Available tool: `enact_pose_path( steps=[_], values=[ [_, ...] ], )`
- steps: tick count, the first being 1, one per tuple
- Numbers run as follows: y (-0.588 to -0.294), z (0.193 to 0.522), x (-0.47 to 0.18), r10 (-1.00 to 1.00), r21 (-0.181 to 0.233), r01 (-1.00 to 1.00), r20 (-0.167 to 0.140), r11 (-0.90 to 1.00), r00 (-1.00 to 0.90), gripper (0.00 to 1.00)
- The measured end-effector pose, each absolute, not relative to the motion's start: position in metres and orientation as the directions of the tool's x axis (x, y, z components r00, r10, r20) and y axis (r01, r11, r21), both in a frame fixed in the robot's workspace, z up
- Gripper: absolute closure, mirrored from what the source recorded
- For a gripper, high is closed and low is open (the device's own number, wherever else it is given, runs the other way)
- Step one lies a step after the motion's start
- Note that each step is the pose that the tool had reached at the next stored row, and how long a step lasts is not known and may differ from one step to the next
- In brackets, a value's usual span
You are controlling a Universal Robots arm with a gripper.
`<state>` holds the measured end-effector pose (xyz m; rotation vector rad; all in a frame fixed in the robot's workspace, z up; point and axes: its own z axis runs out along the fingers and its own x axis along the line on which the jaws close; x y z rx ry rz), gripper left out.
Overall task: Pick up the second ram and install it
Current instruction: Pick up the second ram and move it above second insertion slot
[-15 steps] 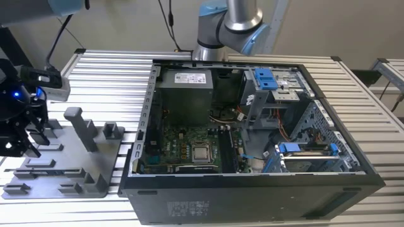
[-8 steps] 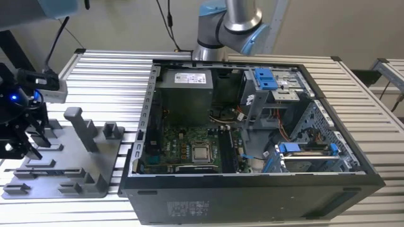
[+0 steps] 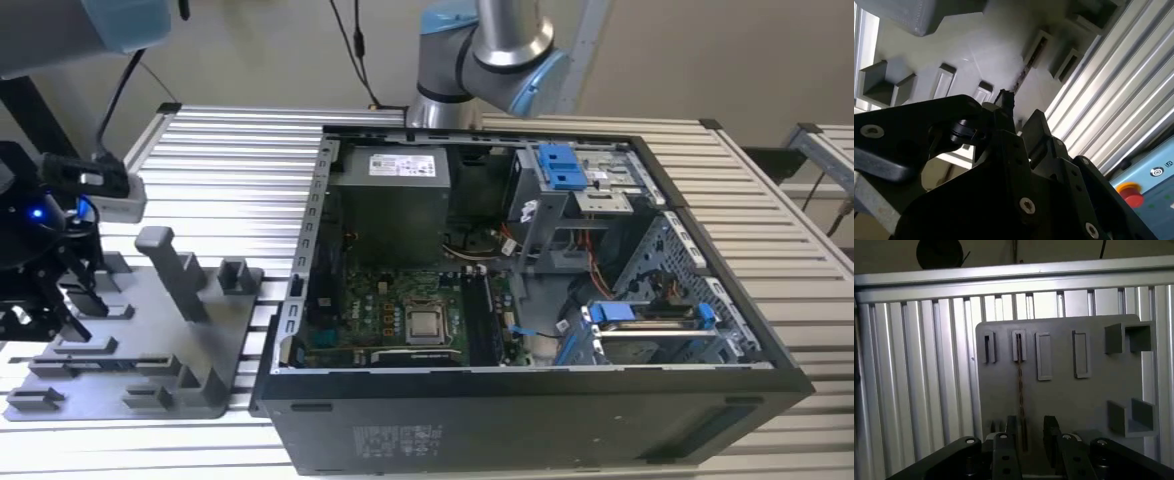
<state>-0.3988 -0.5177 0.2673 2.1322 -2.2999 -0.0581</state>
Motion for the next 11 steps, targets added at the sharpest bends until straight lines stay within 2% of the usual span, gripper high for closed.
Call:
enact_pose_path(
  steps=[11],
  values=[
    [-0.518, 0.256, -0.399, -0.998, 0.044, -0.997, -0.008, 0.064, -0.065, 0.64]
  ],
)
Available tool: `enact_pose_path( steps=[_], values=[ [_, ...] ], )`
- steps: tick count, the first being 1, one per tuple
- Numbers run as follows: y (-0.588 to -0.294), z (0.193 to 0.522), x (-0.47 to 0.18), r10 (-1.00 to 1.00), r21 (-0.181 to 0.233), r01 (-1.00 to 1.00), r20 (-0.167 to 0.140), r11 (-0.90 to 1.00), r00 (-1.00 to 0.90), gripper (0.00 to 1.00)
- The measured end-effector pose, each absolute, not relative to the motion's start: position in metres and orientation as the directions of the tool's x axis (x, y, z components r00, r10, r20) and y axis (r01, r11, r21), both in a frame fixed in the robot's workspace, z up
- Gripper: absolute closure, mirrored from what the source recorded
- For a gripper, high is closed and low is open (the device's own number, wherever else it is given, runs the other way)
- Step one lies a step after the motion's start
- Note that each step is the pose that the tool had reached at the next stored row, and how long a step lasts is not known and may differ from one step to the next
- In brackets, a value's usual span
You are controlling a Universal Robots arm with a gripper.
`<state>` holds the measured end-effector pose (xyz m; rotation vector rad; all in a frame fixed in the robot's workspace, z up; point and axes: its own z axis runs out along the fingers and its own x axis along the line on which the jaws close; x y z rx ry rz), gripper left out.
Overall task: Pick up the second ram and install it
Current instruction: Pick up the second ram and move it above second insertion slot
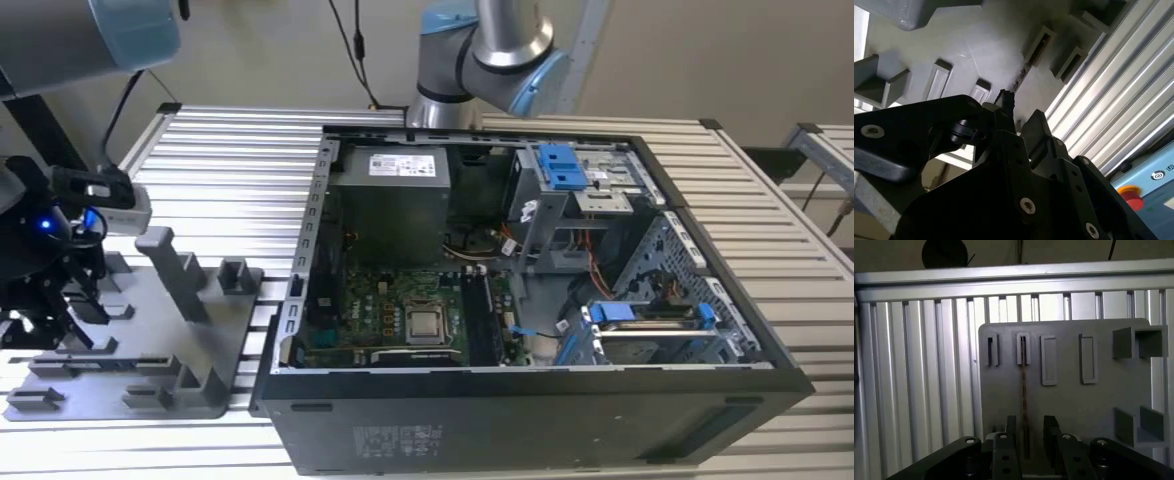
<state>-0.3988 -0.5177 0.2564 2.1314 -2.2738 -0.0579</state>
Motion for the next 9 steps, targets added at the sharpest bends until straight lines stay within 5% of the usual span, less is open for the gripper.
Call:
enact_pose_path(
  steps=[9],
  values=[
    [-0.518, 0.245, -0.405, -0.998, 0.045, -0.997, 0.007, 0.065, -0.065, 0.64]
  ],
)
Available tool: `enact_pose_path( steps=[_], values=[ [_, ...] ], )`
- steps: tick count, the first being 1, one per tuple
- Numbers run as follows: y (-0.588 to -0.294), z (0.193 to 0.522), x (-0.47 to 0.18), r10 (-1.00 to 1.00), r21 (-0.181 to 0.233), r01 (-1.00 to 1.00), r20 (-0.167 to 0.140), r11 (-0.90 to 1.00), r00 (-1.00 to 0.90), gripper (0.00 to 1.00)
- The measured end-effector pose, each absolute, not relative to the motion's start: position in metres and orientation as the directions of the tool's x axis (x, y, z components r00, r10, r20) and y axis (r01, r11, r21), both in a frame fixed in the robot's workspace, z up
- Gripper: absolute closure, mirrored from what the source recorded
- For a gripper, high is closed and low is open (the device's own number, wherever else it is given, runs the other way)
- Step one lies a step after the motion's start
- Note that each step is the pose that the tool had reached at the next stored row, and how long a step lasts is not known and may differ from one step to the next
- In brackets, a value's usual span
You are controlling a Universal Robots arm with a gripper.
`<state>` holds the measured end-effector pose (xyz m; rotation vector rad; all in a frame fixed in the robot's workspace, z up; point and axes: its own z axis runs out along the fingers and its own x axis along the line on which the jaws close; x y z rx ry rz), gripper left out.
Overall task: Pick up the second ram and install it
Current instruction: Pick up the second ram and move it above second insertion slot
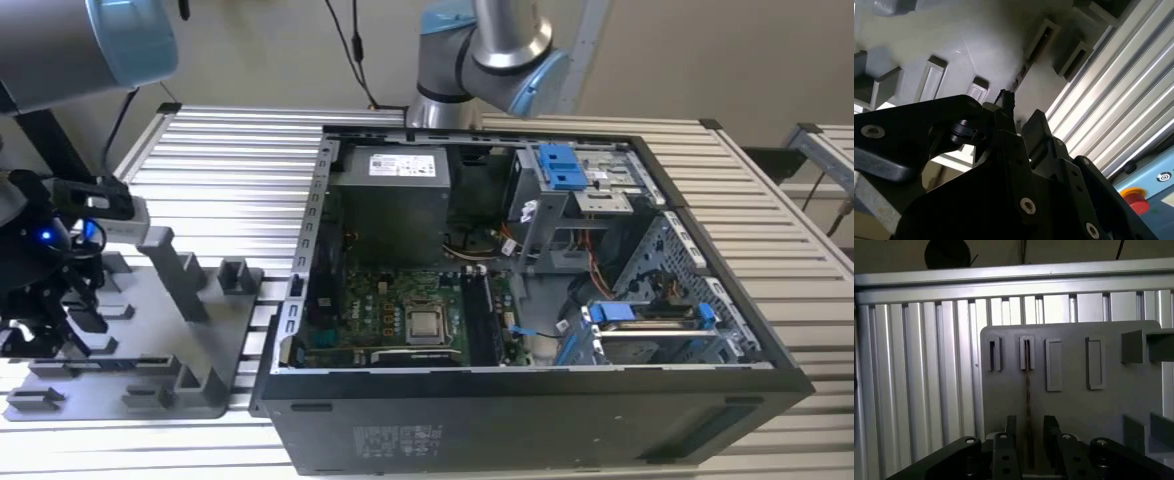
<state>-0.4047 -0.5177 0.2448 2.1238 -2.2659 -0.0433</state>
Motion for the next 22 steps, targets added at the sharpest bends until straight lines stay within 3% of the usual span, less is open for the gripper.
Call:
enact_pose_path(
  steps=[22],
  values=[
    [-0.516, 0.214, -0.416, -0.998, 0.02, -0.998, 0.031, 0.053, -0.052, 0.64]
  ],
)
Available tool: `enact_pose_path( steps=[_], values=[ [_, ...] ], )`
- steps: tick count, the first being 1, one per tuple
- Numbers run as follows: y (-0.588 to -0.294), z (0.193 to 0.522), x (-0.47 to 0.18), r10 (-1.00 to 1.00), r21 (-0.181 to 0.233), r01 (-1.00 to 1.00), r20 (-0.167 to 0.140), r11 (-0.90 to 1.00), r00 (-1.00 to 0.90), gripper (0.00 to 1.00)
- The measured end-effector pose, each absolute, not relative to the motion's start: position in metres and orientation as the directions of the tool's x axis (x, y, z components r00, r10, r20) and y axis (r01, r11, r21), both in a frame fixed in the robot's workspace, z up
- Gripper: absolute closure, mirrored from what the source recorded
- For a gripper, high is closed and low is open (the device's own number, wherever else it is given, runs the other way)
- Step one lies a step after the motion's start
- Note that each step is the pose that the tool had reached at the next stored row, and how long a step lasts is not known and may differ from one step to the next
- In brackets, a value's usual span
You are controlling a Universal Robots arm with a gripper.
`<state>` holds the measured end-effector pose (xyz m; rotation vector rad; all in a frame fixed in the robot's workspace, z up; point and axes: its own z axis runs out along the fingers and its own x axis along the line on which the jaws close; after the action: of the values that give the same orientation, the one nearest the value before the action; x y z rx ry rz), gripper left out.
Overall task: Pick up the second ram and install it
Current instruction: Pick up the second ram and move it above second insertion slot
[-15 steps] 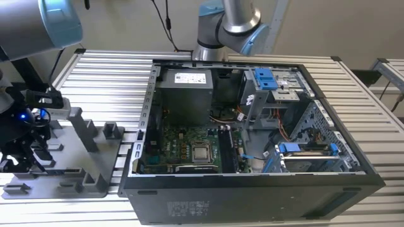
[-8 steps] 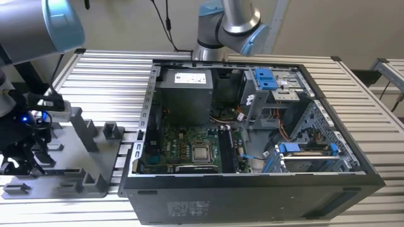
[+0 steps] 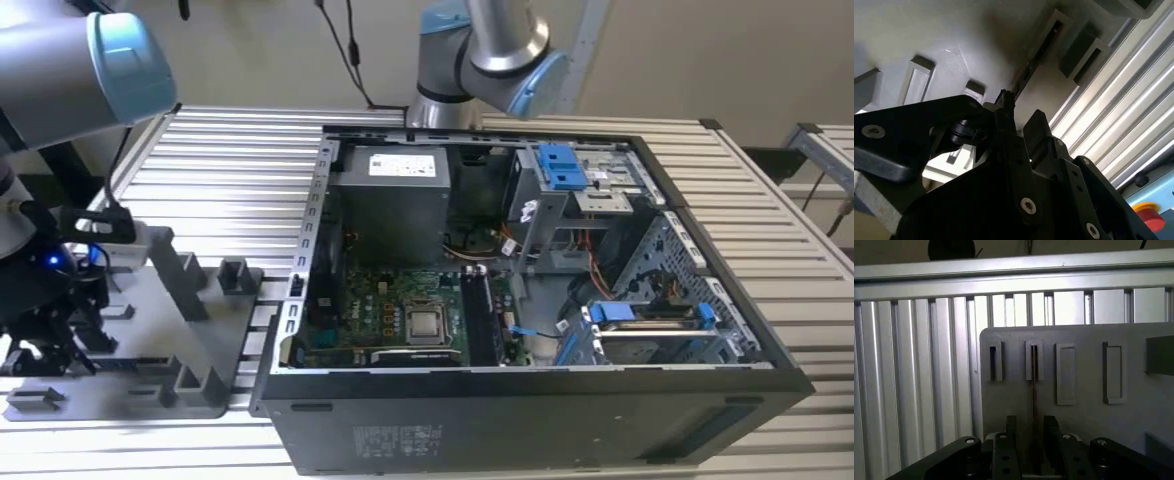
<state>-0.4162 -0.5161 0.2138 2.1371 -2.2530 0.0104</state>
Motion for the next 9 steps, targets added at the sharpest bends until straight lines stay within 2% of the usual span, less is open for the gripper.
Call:
enact_pose_path(
  steps=[9],
  values=[
    [-0.513, 0.2, -0.424, -0.999, -0.005, -0.999, 0.03, 0.041, -0.041, 0.64]
  ],
)
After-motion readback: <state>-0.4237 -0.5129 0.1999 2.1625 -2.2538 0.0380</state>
